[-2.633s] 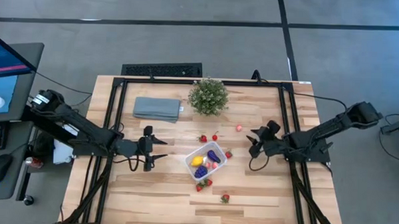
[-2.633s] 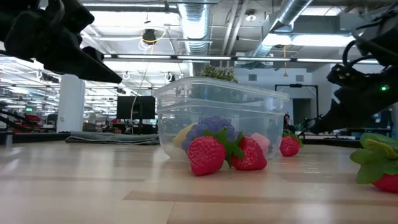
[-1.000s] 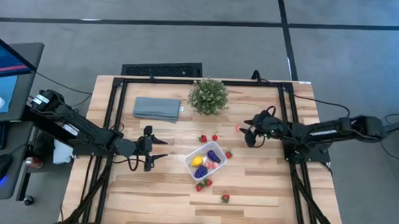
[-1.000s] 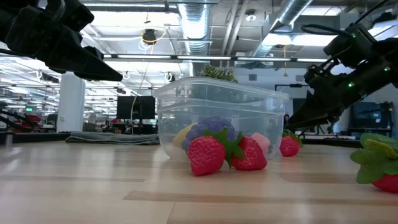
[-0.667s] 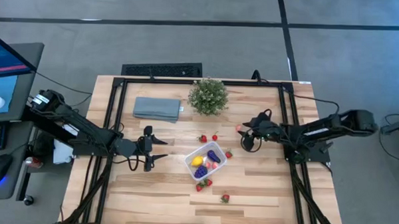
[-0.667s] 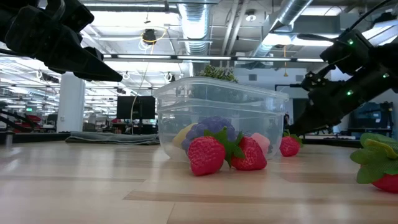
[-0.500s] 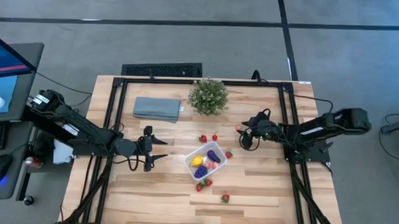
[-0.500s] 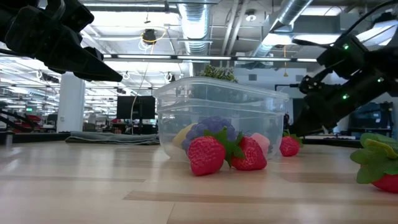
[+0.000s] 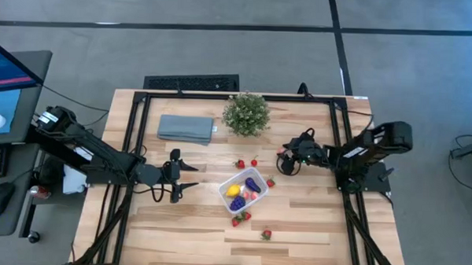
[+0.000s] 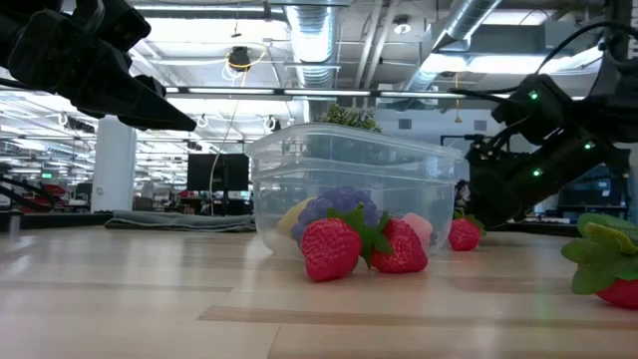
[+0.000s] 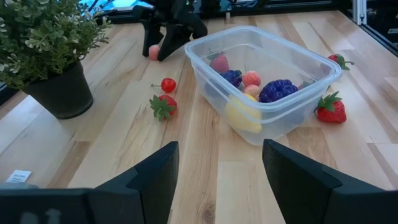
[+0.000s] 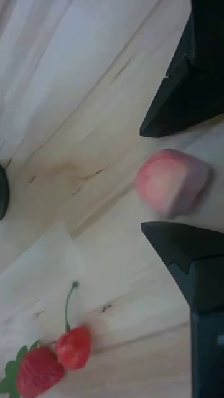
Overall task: Pick and placing Produce into tupperware
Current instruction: Put the peach into the transparent bin
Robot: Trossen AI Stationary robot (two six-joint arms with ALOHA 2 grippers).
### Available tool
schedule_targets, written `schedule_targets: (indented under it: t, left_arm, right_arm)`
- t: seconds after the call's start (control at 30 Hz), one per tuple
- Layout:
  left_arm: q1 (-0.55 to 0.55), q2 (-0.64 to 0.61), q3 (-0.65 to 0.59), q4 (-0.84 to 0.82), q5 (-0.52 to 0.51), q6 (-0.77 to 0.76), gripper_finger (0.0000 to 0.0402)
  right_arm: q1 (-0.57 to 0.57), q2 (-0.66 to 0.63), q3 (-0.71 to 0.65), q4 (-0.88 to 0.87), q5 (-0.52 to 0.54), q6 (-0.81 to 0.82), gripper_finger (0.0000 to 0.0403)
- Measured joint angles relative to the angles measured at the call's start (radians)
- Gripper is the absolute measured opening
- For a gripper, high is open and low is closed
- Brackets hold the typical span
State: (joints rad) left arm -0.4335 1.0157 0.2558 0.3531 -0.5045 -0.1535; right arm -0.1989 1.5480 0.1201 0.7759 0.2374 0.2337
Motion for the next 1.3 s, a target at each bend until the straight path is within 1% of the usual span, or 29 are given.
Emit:
schedule_targets:
  t: [0.1,0.23,0.73,0.93,1.1,1.3]
  left_arm:
    - [0.0,0.0,0.0,0.0,0.0,0.0,0.0224]
    - [0.0,0.0,0.0,-0.005,0.001,-0.012,0.0224]
    - [0.0,0.0,0.0,-0.005,0.003,-0.026,0.0224]
    - [0.0,0.0,0.0,-0.004,0.003,-0.026,0.0224]
    - [0.0,0.0,0.0,-0.004,0.003,-0.026,0.0224]
    - [0.0,0.0,0.0,-0.004,0.003,-0.026,0.0224]
  right_arm:
    - [0.0,0.026,0.015,0.005,0.004,-0.003,0.0259]
    - [0.0,0.03,0.019,0.003,0.003,-0.008,0.0253]
    - [-0.001,0.03,0.018,-0.009,0.004,-0.009,0.0188]
    - [-0.001,0.031,0.018,-0.009,-0.001,-0.009,0.0168]
    - [-0.001,0.031,0.019,-0.008,-0.016,-0.009,0.0161]
    - [-0.001,0.031,0.019,-0.008,-0.024,-0.008,0.0163]
